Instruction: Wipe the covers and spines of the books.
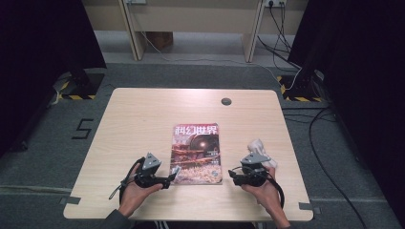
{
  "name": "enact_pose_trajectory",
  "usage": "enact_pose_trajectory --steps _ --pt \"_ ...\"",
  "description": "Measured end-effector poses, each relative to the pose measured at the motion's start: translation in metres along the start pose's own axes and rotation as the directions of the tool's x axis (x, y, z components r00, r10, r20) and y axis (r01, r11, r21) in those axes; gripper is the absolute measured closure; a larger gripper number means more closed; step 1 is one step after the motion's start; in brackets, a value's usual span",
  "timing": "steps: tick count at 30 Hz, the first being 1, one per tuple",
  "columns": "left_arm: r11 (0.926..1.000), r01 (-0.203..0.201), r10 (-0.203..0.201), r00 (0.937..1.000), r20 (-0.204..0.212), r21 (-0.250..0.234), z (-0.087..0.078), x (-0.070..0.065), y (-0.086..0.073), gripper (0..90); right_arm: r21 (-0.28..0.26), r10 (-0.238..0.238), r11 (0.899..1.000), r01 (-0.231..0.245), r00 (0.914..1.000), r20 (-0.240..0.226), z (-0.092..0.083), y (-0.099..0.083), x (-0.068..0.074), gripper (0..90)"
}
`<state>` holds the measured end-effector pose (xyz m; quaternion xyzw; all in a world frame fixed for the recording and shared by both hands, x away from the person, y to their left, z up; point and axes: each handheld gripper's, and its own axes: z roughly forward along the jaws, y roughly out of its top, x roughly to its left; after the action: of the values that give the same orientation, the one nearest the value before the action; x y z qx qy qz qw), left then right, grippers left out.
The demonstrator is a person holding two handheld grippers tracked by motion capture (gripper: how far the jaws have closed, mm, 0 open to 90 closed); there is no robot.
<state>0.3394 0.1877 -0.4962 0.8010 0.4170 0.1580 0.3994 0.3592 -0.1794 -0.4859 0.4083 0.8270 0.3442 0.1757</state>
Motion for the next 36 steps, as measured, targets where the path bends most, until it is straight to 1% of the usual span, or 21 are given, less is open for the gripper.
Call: enact_pose_trajectory --steps 1,3,7,11,13,14,18,20,21,22,25,27,29,30,32,33,35,36 --pt "1.0 -0.005 0.005 1.0 0.004 0.001 -0.002 -0.001 -0.001 20.7 -0.001 0.007 1.0 -0.007 1.0 0.006 -0.001 -0.001 -0.002 35.9" --pt "1.0 -0.003 0.003 0.9999 0.014 -0.006 -0.006 -0.001 -0.004 20.7 -0.002 0.013 1.0 -0.013 0.9994 0.032 -0.003 -0.002 -0.007 36.2" --pt "1.0 -0.002 0.002 0.9997 0.024 -0.007 -0.013 -0.002 -0.01 20.7 -0.008 0.033 0.999 -0.032 0.9979 0.057 -0.007 -0.005 -0.018 36.8" --pt "1.0 0.002 -0.002 0.9994 0.035 -0.007 -0.017 -0.004 -0.014 20.5 -0.023 0.057 0.998 -0.055 0.9941 0.093 -0.012 -0.008 -0.03 38.8" --pt "1.0 -0.003 0.003 0.9991 0.043 -0.003 -0.019 -0.005 -0.017 20.5 -0.025 0.053 0.998 -0.051 0.9915 0.119 -0.015 -0.009 -0.036 39.9" --pt "1.0 0.001 -0.001 0.9991 0.043 -0.005 -0.02 -0.006 -0.017 20.4 -0.028 0.06 0.998 -0.057 0.9897 0.13 -0.016 -0.01 -0.038 40.0" --pt "1.0 0.004 -0.003 0.9991 0.041 -0.008 -0.025 -0.006 -0.021 20.2 -0.024 0.077 0.997 -0.074 0.9838 0.162 -0.019 -0.014 -0.048 43.1" --pt "0.9999 0.008 -0.008 0.9989 0.047 -0.011 -0.027 -0.007 -0.022 20.1 -0.02 0.075 0.997 -0.072 0.981 0.179 -0.021 -0.016 -0.053 45.2" --pt "0.9998 0.014 -0.013 0.9986 0.051 -0.016 -0.029 -0.007 -0.022 20.1 -0.014 0.079 0.997 -0.078 0.9784 0.191 -0.021 -0.017 -0.056 46.6" --pt "0.9998 0.013 -0.012 0.9984 0.055 -0.016 -0.03 -0.008 -0.023 20.1 -0.006 0.083 0.996 -0.083 0.976 0.201 -0.022 -0.018 -0.058 47.8" --pt "0.9999 0.006 -0.005 0.998 0.063 -0.015 -0.033 -0.01 -0.026 20.1 -0.005 0.105 0.994 -0.107 0.9696 0.221 -0.023 -0.021 -0.064 51.1" --pt "1.0 0.001 0.0 0.9979 0.064 -0.01 -0.034 -0.012 -0.028 20.1 -0.007 0.116 0.993 -0.118 0.9674 0.225 -0.023 -0.022 -0.068 54.1" --pt "1.0 -0.005 0.005 0.9977 0.068 -0.001 -0.035 -0.013 -0.029 20.1 -0.003 0.116 0.993 -0.118 0.9676 0.224 -0.023 -0.024 -0.072 56.3" --pt "0.9999 -0.01 0.009 0.9975 0.07 0.005 -0.035 -0.013 -0.03 20.2 -0.002 0.125 0.992 -0.128 0.9651 0.23 -0.022 -0.025 -0.073 58.0" --pt "0.9997 -0.019 0.017 0.9971 0.074 0.017 -0.034 -0.014 -0.031 20.4 0.008 0.131 0.991 -0.136 0.9659 0.224 -0.02 -0.026 -0.077 59.8" --pt "0.9993 -0.025 0.022 0.9969 0.075 0.027 -0.033 -0.014 -0.032 20.5 0.013 0.139 0.989 -0.145 0.963 0.231 -0.018 -0.027 -0.078 61.2" --pt "0.9991 -0.028 0.025 0.9968 0.076 0.033 -0.032 -0.015 -0.032 20.5 0.02 0.142 0.989 -0.15 0.9671 0.211 -0.014 -0.028 -0.081 63.6" --pt "0.999 -0.028 0.025 0.9968 0.076 0.035 -0.031 -0.015 -0.032 20.5 0.022 0.145 0.988 -0.153 0.9668 0.211 -0.012 -0.028 -0.081 65.6"
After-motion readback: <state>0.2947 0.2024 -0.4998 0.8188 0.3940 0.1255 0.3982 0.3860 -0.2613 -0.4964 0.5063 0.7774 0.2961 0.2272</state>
